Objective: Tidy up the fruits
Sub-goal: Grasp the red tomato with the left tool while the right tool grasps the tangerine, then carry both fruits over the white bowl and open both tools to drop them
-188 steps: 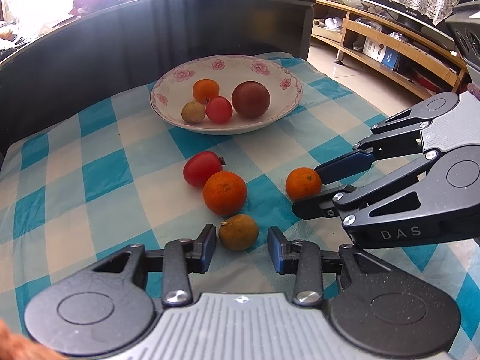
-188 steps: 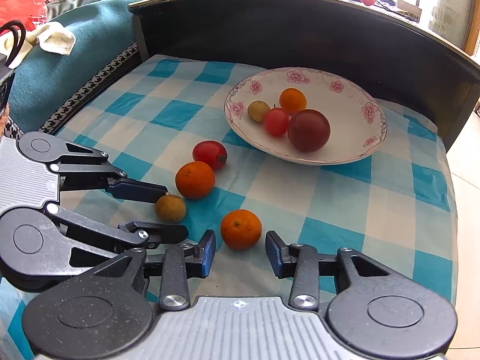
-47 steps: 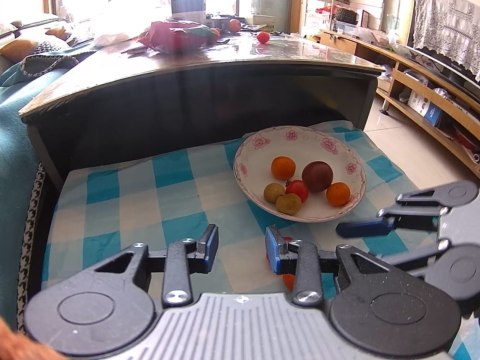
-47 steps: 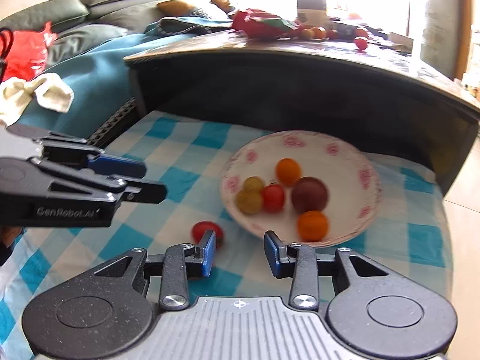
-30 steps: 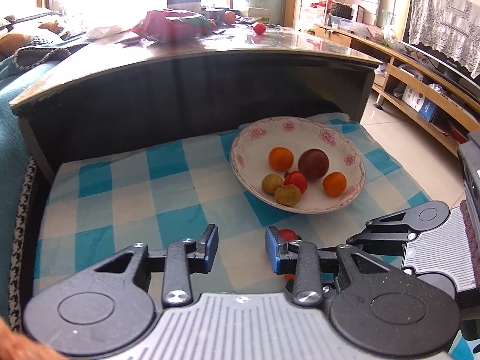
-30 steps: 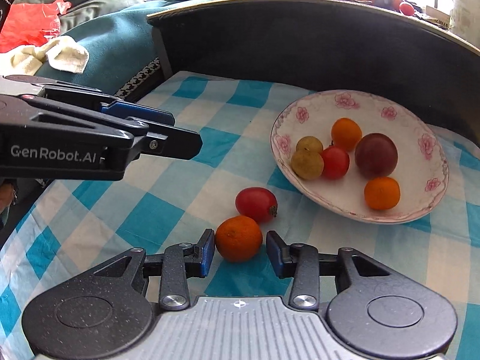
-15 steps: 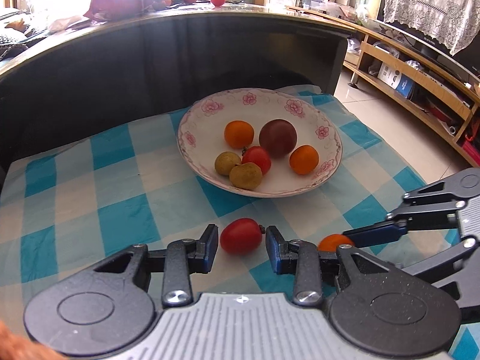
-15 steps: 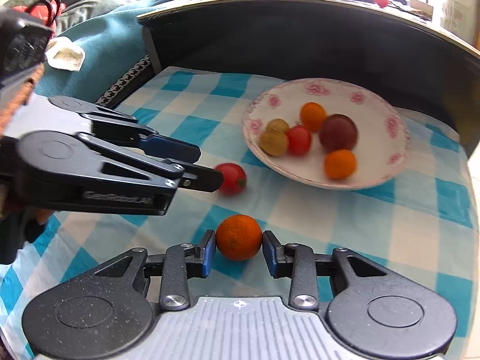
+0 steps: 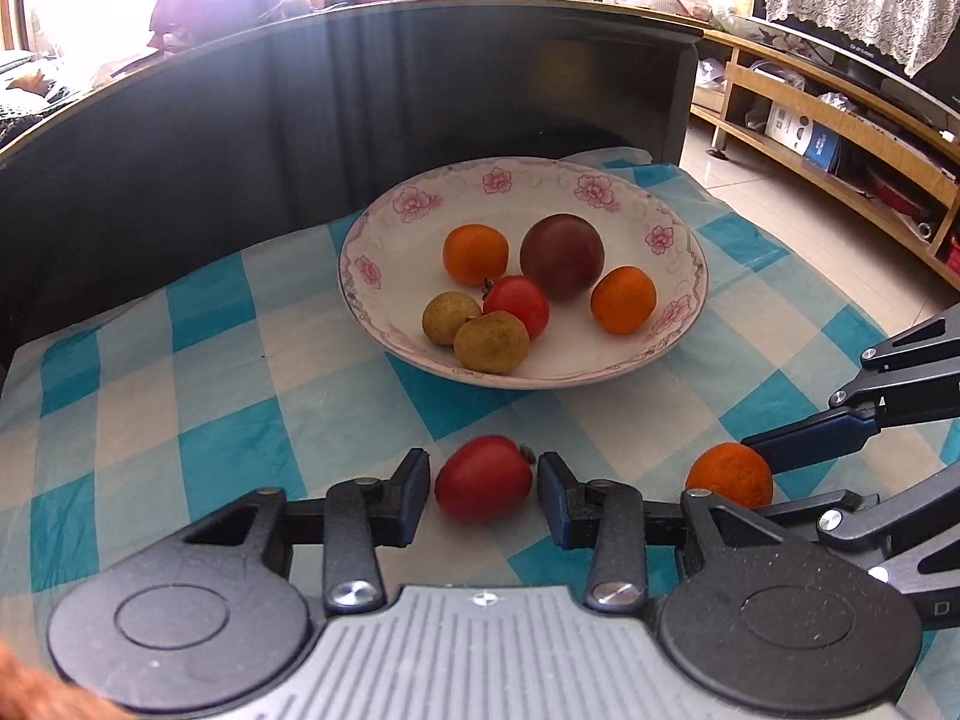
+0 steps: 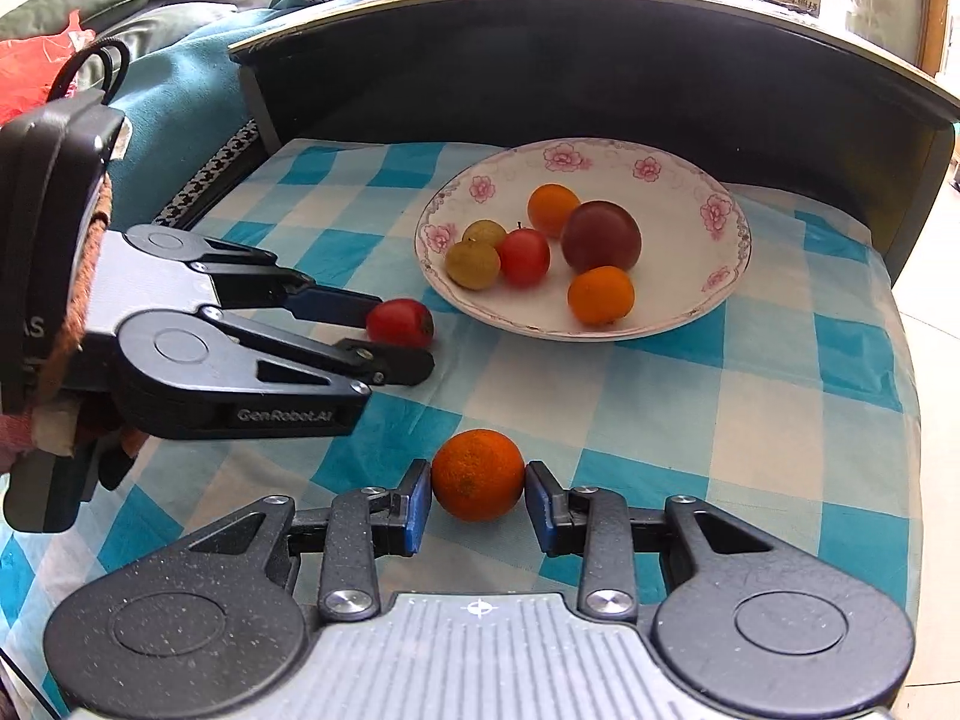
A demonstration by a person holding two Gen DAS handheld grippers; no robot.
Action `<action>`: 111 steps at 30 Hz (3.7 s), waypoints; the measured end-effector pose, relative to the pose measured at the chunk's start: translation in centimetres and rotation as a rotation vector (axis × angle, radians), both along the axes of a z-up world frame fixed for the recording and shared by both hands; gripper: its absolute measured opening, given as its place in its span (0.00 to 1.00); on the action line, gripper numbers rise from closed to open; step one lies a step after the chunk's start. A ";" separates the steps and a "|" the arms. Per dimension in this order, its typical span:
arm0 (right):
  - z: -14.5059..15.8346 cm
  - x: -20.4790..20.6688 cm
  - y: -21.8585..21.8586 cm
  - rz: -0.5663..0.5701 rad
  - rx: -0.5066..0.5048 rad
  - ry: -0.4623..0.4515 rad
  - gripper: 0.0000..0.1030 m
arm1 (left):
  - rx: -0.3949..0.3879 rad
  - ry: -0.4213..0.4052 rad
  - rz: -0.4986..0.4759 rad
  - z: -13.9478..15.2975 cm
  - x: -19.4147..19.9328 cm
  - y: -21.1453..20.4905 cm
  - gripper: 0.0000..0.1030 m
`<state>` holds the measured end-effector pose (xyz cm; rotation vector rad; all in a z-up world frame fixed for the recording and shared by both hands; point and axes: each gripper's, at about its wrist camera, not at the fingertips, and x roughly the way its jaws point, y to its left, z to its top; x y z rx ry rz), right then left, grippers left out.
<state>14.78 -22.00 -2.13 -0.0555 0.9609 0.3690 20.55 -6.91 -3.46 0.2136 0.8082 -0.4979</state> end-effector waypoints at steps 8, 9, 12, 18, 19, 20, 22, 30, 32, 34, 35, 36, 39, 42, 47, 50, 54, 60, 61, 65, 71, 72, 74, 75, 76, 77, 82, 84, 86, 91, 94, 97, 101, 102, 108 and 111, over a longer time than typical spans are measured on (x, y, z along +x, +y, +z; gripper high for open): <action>0.0 0.0 -0.1 -0.005 0.004 0.006 0.27 | 0.017 0.003 -0.006 0.1 -0.7 -0.2 0.40; 0.0 0.0 -0.1 -0.005 0.003 0.005 0.27 | 0.020 0.007 -0.005 0.2 -0.8 -0.2 0.40; 0.1 0.0 0.1 -0.008 -0.014 -0.001 0.27 | 0.023 0.027 -0.008 0.4 -1.3 0.0 0.40; 0.3 -0.3 -0.1 -0.011 -0.031 0.000 0.27 | 0.056 0.065 -0.009 0.6 -3.6 0.5 0.40; 0.3 -0.3 -0.1 -0.010 -0.031 -0.001 0.27 | 0.055 0.073 -0.012 0.7 -3.9 0.5 0.40; 0.3 -0.4 -0.1 -0.006 -0.035 -0.003 0.27 | 0.052 0.079 -0.013 0.8 -4.3 0.6 0.40; 0.3 -0.5 0.1 0.002 -0.046 -0.009 0.27 | 0.052 0.080 -0.005 0.8 -4.9 0.7 0.40; 0.0 -0.4 0.3 0.010 -0.057 -0.010 0.30 | 0.050 0.075 -0.022 0.5 -5.6 0.9 0.41; -0.2 -0.4 0.4 0.013 -0.065 -0.007 0.32 | 0.051 0.071 -0.032 0.4 -5.6 1.0 0.42; -0.4 -0.2 0.4 0.009 -0.062 -0.003 0.34 | 0.058 0.066 -0.043 0.4 -5.7 1.1 0.43; -0.4 -0.2 0.4 0.009 -0.061 -0.001 0.34 | 0.061 0.063 -0.049 0.5 -5.7 1.0 0.43; -0.4 -0.1 0.4 0.010 -0.058 -0.002 0.35 | 0.065 0.062 -0.054 0.5 -5.7 1.0 0.43; -0.5 0.0 0.5 0.011 -0.053 -0.004 0.36 | 0.082 0.062 -0.078 0.6 -6.0 0.9 0.44; -0.4 -0.1 0.5 0.012 -0.045 -0.006 0.37 | 0.088 0.055 -0.088 0.6 -6.3 1.0 0.45; -0.2 -0.2 0.4 0.010 -0.040 -0.018 0.37 | 0.088 0.058 -0.084 0.6 -6.3 0.9 0.44; -0.3 -0.1 0.3 0.006 -0.044 -0.011 0.34 | 0.080 0.071 -0.083 0.6 -6.2 0.9 0.41; -0.4 0.0 0.2 -0.006 -0.053 0.000 0.28 | 0.071 0.086 -0.078 0.7 -6.1 0.9 0.40; -0.3 0.0 0.3 -0.006 -0.046 0.007 0.27 | 0.042 0.080 -0.062 1.3 -5.8 1.0 0.40; -0.2 0.0 0.3 -0.005 -0.043 0.005 0.27 | 0.036 0.078 -0.057 1.4 -5.6 1.1 0.40; 0.4 0.0 0.6 0.001 -0.028 -0.009 0.27 | 0.011 0.053 -0.039 2.2 -4.9 1.0 0.40; 1.6 0.3 0.7 -0.008 -0.008 -0.049 0.27 | -0.017 0.004 -0.025 3.6 -3.6 0.1 0.40; 1.8 0.4 0.6 -0.012 -0.003 -0.054 0.27 | -0.021 -0.002 -0.022 3.7 -3.3 0.0 0.40; 2.2 0.6 0.4 -0.027 -0.002 -0.071 0.27 | -0.032 -0.011 -0.013 4.0 -2.7 -0.2 0.40; 2.3 0.8 0.2 -0.035 -0.001 -0.078 0.28 | -0.035 -0.018 -0.010 4.2 -2.4 -0.4 0.40; 2.5 1.1 0.0 -0.044 0.002 -0.081 0.27 | -0.036 -0.026 -0.008 4.4 -2.2 -0.5 0.40; 2.7 1.4 -0.2 -0.055 0.005 -0.087 0.27 | -0.037 -0.034 -0.005 4.5 -1.9 -0.6 0.40; 3.5 2.9 -0.7 -0.092 0.008 -0.130 0.28 | -0.038 -0.068 0.007 5.1 0.0 -1.0 0.40; 3.7 3.5 -0.8 -0.100 0.002 -0.146 0.28 | -0.040 -0.083 0.010 5.2 0.8 -1.2 0.40; 3.8 4.2 -0.9 -0.106 -0.004 -0.163 0.28 | -0.044 -0.095 0.014 5.2 1.7 -1.4 0.40; 3.9 6.0 -1.4 -0.134 -0.013 -0.192 0.28 | -0.047 -0.117 0.025 4.9 3.6 -2.0 0.40; 3.9 6.7 -1.6 -0.147 -0.015 -0.211 0.28 | -0.051 -0.126 0.033 4.7 4.6 -2.3 0.40; 3.8 7.4 -1.9 -0.157 -0.020 -0.230 0.28 | -0.046 -0.130 0.041 4.3 5.4 -2.6 0.40; 3.3 8.4 -2.1 -0.170 -0.025 -0.240 0.28 | -0.035 -0.130 0.055 3.8 6.3 -2.9 0.40; 3.1 8.6 -2.1 -0.170 -0.028 -0.241 0.28 | -0.034 -0.129 0.059 3.6 6.5 -2.9 0.40; 2.3 10.2 -2.1 -0.170 -0.040 -0.245 0.28 | -0.031 -0.122 0.077 2.9 7.7 -2.8 0.40; 1.9 11.0 -2.1 -0.162 -0.046 -0.241 0.28 | -0.038 -0.125 0.083 2.6 8.1 -2.6 0.40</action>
